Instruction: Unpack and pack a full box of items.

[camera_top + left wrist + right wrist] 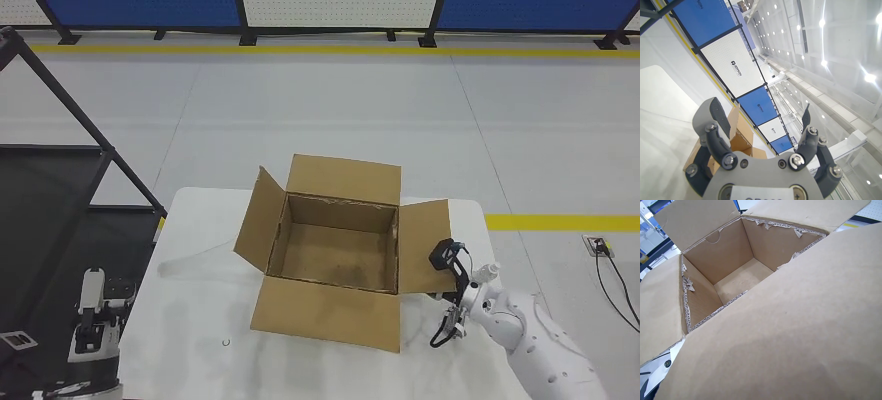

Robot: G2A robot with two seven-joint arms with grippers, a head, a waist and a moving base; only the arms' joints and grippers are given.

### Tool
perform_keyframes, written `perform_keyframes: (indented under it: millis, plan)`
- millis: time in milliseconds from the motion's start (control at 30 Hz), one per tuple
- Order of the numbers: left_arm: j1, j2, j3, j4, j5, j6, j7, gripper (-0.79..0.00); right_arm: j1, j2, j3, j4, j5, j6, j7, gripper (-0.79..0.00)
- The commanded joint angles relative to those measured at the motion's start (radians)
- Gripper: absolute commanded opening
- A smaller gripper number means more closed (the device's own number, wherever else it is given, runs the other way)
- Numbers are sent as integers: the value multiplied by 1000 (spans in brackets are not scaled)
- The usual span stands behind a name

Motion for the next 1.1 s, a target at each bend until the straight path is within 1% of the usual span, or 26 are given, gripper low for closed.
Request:
perform_keyframes:
  millis: [0,200,367,467,633,700,867,933,967,1067]
  plan:
    - [4,0,-6,0,-6,-3,2,0,5,-4,-6,-4,1,9,4,-785]
    - [15,-1,-19,3,-15,-7,1,0,23,-16,-24,-2,5,22,11,-785]
    - [23,1,-24,30,-6,10,-39,0,29,-18,-12,13,7,12,-2,-785]
    - [24,4,-17,70,14,35,-91,0,15,-9,19,20,2,-7,-28,-785]
    - [19,19,0,144,128,61,-284,0,-35,13,95,14,-14,-18,-69,-785]
    - [8,22,-4,156,162,59,-303,0,-58,22,126,6,-16,-21,-76,-785]
    - [8,22,-4,156,162,59,-303,0,-125,44,202,-38,-25,-25,-85,-785]
    - [8,22,-4,156,162,59,-303,0,-152,51,229,-62,-20,-27,-74,-403]
    - [8,22,-4,156,162,59,-303,0,-165,55,242,-76,-15,-23,-66,0]
    - [8,22,-4,156,162,59,-303,0,-169,56,246,-82,-15,-21,-63,0]
